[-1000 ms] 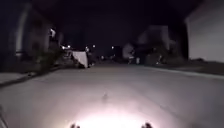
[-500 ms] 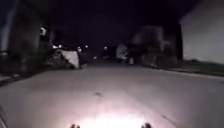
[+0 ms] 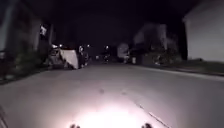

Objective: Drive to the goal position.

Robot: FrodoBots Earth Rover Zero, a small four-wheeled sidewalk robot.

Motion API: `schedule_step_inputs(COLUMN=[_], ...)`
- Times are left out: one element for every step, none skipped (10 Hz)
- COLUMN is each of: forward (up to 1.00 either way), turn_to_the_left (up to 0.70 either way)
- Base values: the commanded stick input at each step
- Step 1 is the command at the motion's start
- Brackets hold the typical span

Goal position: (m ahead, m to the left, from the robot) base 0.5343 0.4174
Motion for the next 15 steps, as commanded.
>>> schedule_step_inputs(forward=[1.00, 1.00, 1.00, 1.00, 1.00, 1.00, 1.00, 1.00, 1.00, 1.00, 1.00, 1.00, 1.00, 1.00, 1.00], turn_to_the_left=[0.00, 0.00, 0.00, 0.00, 0.00, 0.00, 0.00, 0.00, 0.00, 0.00, 0.00, 0.00, 0.00, 0.00, 0.00])
